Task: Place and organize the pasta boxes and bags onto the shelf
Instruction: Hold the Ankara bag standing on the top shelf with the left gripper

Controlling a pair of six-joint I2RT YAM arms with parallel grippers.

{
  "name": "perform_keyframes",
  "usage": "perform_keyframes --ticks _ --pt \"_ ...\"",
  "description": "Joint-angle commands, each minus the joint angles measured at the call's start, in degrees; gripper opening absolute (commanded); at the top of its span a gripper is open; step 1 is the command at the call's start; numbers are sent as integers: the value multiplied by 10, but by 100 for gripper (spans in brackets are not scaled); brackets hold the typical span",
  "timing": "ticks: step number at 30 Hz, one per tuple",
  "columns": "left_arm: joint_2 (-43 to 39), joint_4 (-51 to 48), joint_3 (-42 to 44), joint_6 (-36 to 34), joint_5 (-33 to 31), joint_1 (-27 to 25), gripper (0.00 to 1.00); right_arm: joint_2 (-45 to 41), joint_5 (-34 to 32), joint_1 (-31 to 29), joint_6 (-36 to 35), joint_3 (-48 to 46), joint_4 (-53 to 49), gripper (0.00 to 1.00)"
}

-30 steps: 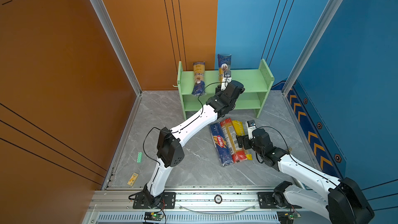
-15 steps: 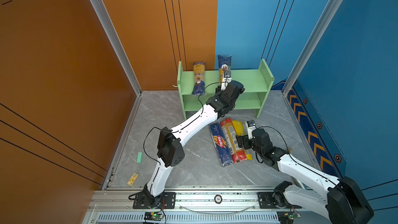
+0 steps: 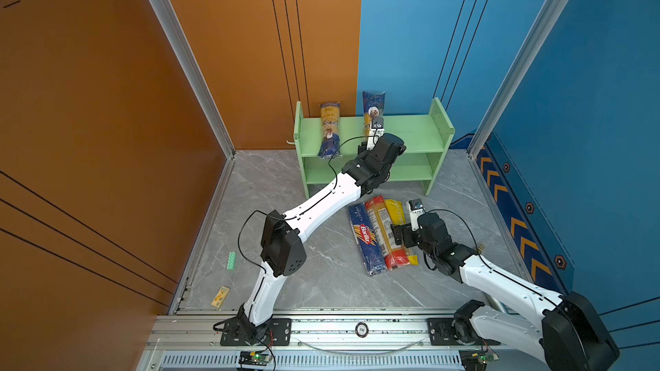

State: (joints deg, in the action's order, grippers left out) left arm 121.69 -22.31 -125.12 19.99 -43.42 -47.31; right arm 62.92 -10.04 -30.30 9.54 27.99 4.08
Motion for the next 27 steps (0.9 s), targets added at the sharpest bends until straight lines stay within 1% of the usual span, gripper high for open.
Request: perform_keyframes --ticks 1,14,16,24,27 --pt "-8 68 -38 3 -18 4 12 5 10 3 13 -3 8 100" --pt "-5 68 -40 3 -16 6 14 6 11 3 13 -3 8 100" --pt "-4 68 -40 3 -16 6 18 7 12 3 13 -3 8 100" --pt "-1 68 -39 4 -8 7 21 9 11 3 14 -3 8 100" --pt "0 68 -39 4 -7 7 23 10 11 3 14 -3 8 100"
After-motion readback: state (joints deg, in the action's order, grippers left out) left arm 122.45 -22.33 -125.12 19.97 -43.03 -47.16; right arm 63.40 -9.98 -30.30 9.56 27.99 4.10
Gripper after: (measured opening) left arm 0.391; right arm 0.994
